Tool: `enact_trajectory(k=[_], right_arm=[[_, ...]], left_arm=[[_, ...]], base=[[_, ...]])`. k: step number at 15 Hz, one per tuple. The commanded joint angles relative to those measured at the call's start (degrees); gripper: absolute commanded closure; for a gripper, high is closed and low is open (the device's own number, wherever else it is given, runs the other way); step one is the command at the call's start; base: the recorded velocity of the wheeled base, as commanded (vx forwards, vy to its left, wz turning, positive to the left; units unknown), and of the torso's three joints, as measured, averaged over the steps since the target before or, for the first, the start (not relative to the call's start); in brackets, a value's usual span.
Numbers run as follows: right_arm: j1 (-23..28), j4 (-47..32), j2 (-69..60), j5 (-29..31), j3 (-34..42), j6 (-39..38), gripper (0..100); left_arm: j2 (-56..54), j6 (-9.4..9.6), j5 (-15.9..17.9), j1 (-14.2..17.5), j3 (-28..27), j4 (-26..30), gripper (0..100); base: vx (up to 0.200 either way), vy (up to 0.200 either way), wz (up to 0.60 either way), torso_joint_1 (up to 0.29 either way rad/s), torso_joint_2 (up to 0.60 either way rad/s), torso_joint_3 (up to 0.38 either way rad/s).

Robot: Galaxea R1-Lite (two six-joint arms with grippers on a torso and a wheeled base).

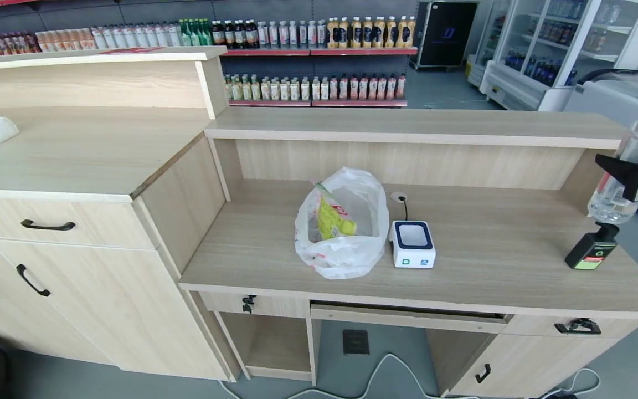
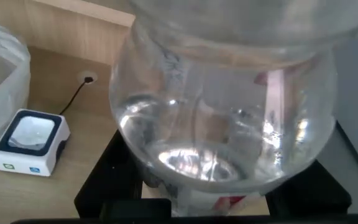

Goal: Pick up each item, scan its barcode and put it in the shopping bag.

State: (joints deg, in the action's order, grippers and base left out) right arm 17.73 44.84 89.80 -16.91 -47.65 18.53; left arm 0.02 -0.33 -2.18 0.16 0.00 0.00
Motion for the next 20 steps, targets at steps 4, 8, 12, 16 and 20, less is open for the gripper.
enact_trajectory(k=[4, 8, 12, 16, 20], right_arm=[[0.0, 4.6, 3.6, 0.3, 0.5, 0.2, 100], [1.3, 12.6, 8.7, 0.0, 1.7, 10.1, 100], [-1.5, 22.8, 16.0, -4.4, 1.3, 12.7, 100], [-6.2, 29.4, 25.4, -10.2, -2.0, 13.0, 100], [-9.8, 33.5, 33.3, -12.7, -9.8, 14.0, 100]], left_arm=[[0.0, -0.02, 0.0, 0.0, 0.0, 0.0, 0], [0.0, -0.02, 0.0, 0.0, 0.0, 0.0, 0], [0.0, -0.02, 0.0, 0.0, 0.0, 0.0, 0], [0.0, -0.02, 0.0, 0.0, 0.0, 0.0, 0], [0.0, -0.02, 0.0, 0.0, 0.0, 0.0, 0]], base=[[0.0, 0.0, 0.6, 0.005, 0.0, 0.001], [0.0, 0.0, 0.0, 0.0, 0.0, 0.0], [0.0, 0.0, 0.0, 0.0, 0.0, 0.0], [0.0, 0.0, 0.0, 0.0, 0.0, 0.0], [0.0, 0.0, 0.0, 0.0, 0.0, 0.0]])
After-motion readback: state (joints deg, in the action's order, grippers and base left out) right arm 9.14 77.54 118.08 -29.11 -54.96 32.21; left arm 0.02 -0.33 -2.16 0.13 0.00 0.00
